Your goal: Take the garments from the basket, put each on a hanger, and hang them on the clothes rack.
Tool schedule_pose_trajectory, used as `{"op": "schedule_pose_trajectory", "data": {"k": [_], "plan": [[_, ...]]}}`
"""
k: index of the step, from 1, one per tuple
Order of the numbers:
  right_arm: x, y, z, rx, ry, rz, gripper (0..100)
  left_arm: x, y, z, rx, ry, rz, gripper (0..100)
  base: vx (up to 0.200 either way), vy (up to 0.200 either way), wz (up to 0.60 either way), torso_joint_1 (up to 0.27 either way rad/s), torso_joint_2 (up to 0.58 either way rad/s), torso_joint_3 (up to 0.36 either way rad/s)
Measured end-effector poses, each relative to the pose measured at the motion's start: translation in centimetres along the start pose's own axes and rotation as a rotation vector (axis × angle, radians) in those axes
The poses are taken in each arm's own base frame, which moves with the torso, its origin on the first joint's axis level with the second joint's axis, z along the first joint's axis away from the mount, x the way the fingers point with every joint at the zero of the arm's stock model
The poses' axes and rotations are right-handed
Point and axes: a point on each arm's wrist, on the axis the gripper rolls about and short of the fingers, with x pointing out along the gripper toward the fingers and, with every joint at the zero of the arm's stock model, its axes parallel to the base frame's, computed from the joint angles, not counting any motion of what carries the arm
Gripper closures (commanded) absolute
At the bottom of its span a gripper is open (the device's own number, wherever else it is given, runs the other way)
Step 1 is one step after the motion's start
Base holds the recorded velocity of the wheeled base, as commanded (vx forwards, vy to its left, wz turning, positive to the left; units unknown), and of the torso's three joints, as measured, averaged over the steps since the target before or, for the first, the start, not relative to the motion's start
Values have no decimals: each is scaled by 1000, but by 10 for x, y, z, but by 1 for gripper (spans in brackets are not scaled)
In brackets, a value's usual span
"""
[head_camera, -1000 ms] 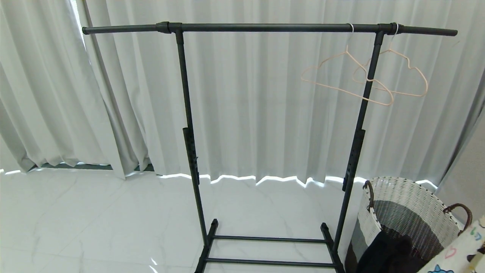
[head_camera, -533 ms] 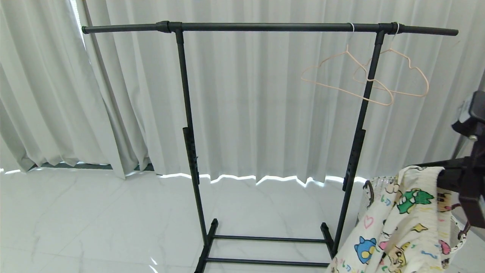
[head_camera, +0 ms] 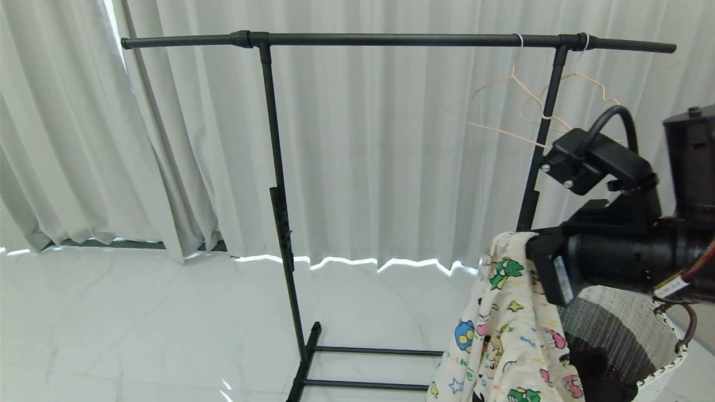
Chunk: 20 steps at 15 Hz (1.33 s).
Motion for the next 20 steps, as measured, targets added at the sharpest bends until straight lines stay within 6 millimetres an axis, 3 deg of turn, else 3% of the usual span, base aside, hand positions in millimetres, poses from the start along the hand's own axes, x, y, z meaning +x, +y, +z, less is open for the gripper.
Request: {"op": "schedule_pose_trajectory", "data": {"k": [3, 5, 7, 11, 14, 18, 20], "plan": [[27, 21, 8, 42, -85, 13, 100, 15, -1, 66, 1, -42, -62, 0, 0, 0, 0, 0, 0, 0], [37, 31, 10, 41, -115, 33, 100, 40, -3, 108, 13, -30, -114, 0, 0, 0, 0, 0, 0, 0], [43, 37, 12, 40, -136, 47, 100, 76, -11, 137, 13, -1, -239, 0, 0, 0, 0, 0, 0, 0], [46, 41, 12, 37, -139, 54, 100, 123, -53, 137, 30, 125, -530, 0, 0, 0, 0, 0, 0, 0], [48, 42, 16, 47, -180, 56, 100, 149, -94, 125, 25, 189, -562, 0, 0, 0, 0, 0, 0, 0], [51, 45, 21, 50, -217, 62, 100, 153, -155, 102, -40, 300, -645, 0, 0, 0, 0, 0, 0, 0], [50, 47, 28, 54, -240, 70, 100, 152, -175, 87, -22, 362, -668, 0, 0, 0, 0, 0, 0, 0]]}}
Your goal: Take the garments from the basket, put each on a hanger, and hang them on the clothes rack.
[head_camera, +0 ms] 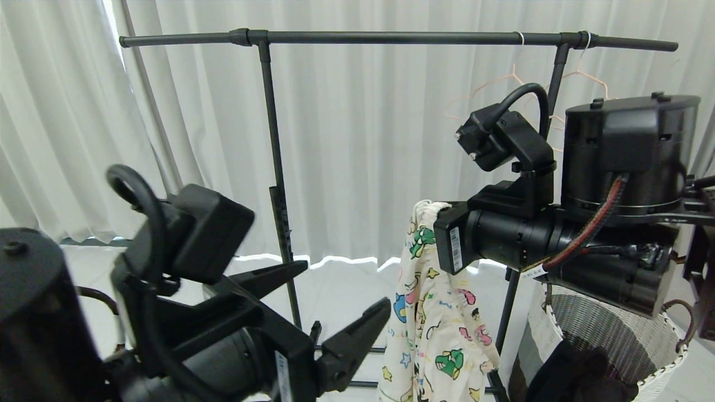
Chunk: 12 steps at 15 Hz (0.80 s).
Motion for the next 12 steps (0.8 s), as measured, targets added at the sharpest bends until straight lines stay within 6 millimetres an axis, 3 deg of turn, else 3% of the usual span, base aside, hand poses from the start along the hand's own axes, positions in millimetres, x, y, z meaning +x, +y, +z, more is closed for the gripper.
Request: {"op": "schedule_pose_trajectory", "data": {"k": [6, 12], "plan": [[-7, 23, 11, -6, -41, 78, 100, 41, -18, -18, -107, 12, 51, 0, 0, 0, 0, 0, 0, 0], [-10, 38, 10, -28, -41, 127, 100, 57, -15, -26, -115, 27, 98, 0, 0, 0, 0, 0, 0, 0]]}}
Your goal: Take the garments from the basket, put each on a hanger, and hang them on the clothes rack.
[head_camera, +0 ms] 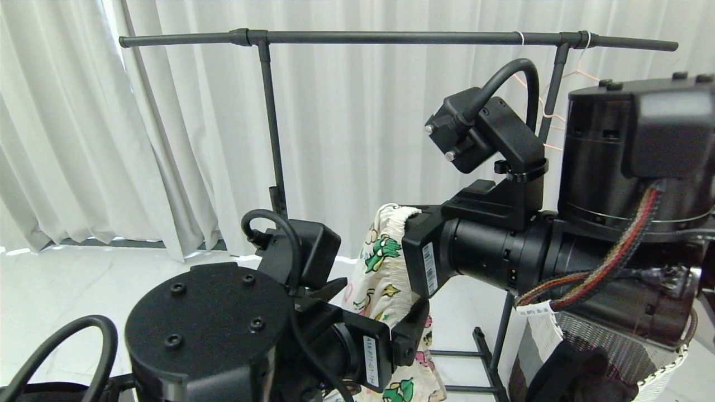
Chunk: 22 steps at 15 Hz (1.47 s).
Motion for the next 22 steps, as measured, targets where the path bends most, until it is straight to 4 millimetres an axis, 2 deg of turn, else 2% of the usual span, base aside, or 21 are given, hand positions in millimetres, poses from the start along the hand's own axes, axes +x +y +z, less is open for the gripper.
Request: {"op": "schedule_pose_trajectory", "data": {"k": [3, 7, 10, 16, 18, 22], "plan": [[-1, 2, 0, -13, -1, 6, 100, 3, 3, -8, 12, 16, 39, 0, 0, 0, 0, 0, 0, 0], [-3, 2, 2, -21, -8, 3, 100, -1, 12, -30, 52, 85, 71, 0, 0, 0, 0, 0, 0, 0], [-4, 0, 3, -20, -11, -55, 100, -4, 17, -39, 73, 110, 101, 0, 0, 0, 0, 0, 0, 0], [-7, -1, 9, -52, -31, -56, 100, -9, 21, -51, 122, 151, 105, 0, 0, 0, 0, 0, 0, 0], [-8, -1, 11, -60, -36, -55, 100, -13, 20, -56, 135, 168, 97, 0, 0, 0, 0, 0, 0, 0], [-11, -1, 13, -64, -44, -54, 100, -25, 33, -79, 205, 247, 113, 0, 0, 0, 0, 0, 0, 0]]}}
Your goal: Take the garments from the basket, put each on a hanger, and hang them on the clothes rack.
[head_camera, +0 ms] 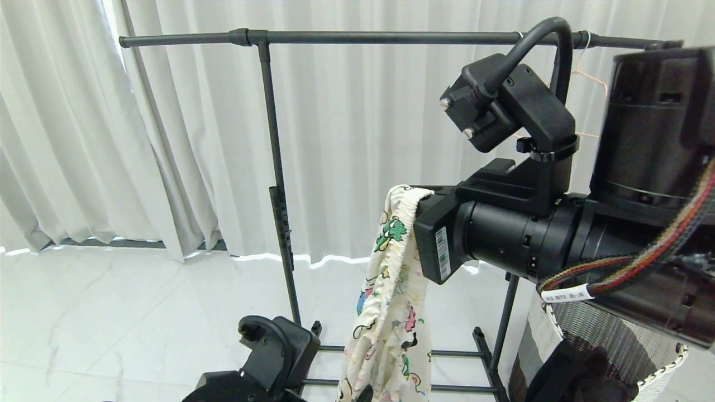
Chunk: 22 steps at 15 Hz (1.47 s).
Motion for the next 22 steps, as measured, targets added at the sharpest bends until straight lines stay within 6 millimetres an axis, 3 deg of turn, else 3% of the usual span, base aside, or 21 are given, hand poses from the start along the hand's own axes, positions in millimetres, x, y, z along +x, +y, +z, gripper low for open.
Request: {"op": "schedule_pose_trajectory", "data": {"k": [2, 5, 6, 11, 15, 18, 22], "plan": [[-1, 0, 0, -1, 1, 0, 100, -6, 6, -12, 54, 28, 7, 0, 0, 0, 0, 0, 0, 0], [-3, -1, -1, -7, 5, -2, 100, -12, 10, -14, 53, 22, 5, 0, 0, 0, 0, 0, 0, 0], [-3, -1, -1, -10, 5, -12, 100, -14, 11, -14, 49, 15, 4, 100, 0, 0, 0, 0, 0, 0], [-8, -5, -12, -32, 54, -86, 100, -25, 17, -11, 39, -25, -4, 100, 0, 0, 0, 0, 0, 0], [-27, -14, -23, -52, 113, -134, 100, -38, 28, -12, 115, -67, 54, 100, 0, 0, 0, 0, 0, 0], [-46, -20, -32, -58, 130, -142, 100, -43, 31, 23, 81, -169, 85, 100, 0, 0, 0, 0, 0, 0], [-69, -27, -28, -104, 100, -144, 100, -61, 33, 106, 24, -253, 122, 100, 0, 0, 0, 0, 0, 0]]}}
